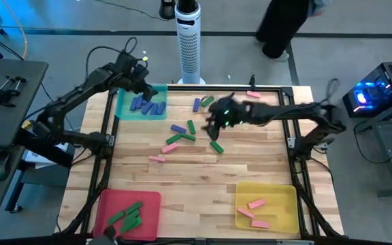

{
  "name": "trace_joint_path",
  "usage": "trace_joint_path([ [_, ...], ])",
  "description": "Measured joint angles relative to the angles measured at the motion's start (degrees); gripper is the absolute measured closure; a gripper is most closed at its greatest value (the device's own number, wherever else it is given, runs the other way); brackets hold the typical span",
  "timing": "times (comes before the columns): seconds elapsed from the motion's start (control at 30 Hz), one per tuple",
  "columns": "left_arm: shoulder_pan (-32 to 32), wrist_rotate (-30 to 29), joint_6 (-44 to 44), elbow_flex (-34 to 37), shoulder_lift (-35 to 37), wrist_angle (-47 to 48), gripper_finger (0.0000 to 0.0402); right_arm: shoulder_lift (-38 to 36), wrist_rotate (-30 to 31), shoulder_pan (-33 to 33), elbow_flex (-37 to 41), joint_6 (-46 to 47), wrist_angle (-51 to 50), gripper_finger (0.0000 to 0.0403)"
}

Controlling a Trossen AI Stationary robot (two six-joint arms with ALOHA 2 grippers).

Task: Sort blocks
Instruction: Put the green block into the red bin

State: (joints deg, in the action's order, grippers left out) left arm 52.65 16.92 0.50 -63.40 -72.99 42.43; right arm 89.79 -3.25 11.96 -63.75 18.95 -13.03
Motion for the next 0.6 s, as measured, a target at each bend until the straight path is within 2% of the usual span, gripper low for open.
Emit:
trace_joint_path([
  [0.13,-3.3,1.4,-2.1,0.0,5.6,-3.3,0.0164,7.8,-0.5,-3.4,0.1,-2.5,-2.8,0.0199],
  [0.3,-6.7,1.5,-2.4,0.0,10.6,-5.3,0.0163,13.2,5.0,-5.4,0.1,10.1,-7.6,0.0199],
  [0.47,-9.2,1.5,-2.3,0.0,13.6,-4.8,0.0163,15.8,11.1,-7.1,0.0,16.8,-12.9,0.0199],
  [0.6,-10.1,1.4,-2.7,0.0,14.6,-5.1,0.0163,18.1,10.5,-7.9,0.0,18.2,-15.0,0.0204],
])
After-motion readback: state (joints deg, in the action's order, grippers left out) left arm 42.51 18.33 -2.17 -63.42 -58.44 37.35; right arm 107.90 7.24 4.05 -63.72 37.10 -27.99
